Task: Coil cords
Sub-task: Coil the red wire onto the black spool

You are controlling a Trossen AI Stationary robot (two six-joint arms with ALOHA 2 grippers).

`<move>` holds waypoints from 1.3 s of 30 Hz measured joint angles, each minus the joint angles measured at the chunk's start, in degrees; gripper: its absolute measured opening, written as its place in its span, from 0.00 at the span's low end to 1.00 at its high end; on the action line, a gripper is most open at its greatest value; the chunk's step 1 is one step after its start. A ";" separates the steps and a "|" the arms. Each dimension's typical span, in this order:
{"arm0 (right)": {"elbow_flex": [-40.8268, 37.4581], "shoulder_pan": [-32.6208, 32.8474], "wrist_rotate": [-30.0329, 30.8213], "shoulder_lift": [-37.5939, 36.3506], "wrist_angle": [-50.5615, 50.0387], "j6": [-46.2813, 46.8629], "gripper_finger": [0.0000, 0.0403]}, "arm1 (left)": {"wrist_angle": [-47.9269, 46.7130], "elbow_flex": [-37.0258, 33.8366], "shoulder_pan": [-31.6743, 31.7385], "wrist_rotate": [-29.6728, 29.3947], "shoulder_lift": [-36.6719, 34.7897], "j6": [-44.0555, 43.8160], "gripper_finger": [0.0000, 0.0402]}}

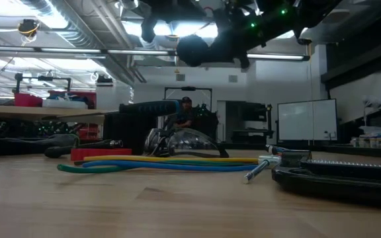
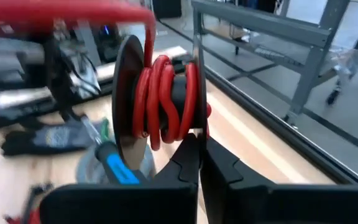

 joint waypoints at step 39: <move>-0.02 -8.91 -36.41 0.00 7.43 6.98 0.01 | -32.27 0.01 -6.59 -6.95 -0.11 -12.15 0.00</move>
